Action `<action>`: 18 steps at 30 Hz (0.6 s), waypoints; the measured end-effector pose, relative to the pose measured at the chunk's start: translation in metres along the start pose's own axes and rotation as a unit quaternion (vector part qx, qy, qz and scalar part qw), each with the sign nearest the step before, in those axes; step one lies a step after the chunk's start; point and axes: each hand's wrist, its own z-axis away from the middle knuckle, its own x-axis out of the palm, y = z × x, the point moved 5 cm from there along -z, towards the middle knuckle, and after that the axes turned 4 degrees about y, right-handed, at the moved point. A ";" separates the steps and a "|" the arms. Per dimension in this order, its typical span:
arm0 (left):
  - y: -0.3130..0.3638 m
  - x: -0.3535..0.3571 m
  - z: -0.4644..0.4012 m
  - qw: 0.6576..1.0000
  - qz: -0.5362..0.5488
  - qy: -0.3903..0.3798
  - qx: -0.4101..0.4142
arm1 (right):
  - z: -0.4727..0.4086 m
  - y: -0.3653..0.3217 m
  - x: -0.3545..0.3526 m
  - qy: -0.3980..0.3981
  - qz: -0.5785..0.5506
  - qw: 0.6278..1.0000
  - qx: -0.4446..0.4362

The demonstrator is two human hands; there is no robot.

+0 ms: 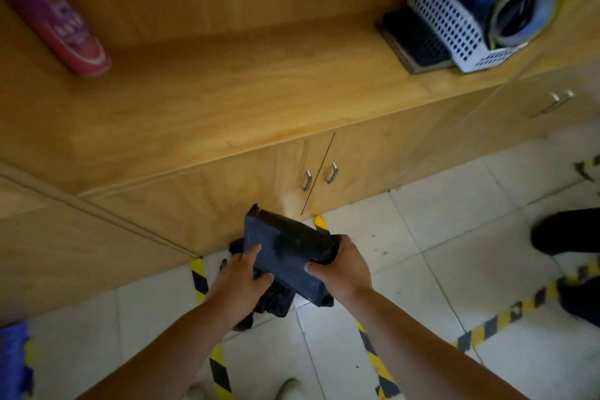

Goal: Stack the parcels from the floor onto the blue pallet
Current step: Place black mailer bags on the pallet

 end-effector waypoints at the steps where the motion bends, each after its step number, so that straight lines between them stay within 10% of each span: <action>1: 0.013 -0.008 0.014 0.999 0.042 -0.002 -0.017 | 0.016 -0.014 -0.011 0.010 0.012 1.000 -0.026; 6: 0.055 -0.041 0.085 0.952 0.270 0.075 -0.124 | 0.108 -0.076 -0.046 0.055 0.113 0.970 -0.209; 12: 0.045 -0.065 0.159 0.812 0.528 0.100 -0.230 | 0.186 -0.126 -0.051 0.099 0.234 0.832 -0.493; 18: 0.012 -0.100 0.206 0.770 0.585 0.126 -0.222 | 0.241 -0.159 -0.038 0.084 0.296 0.705 -0.639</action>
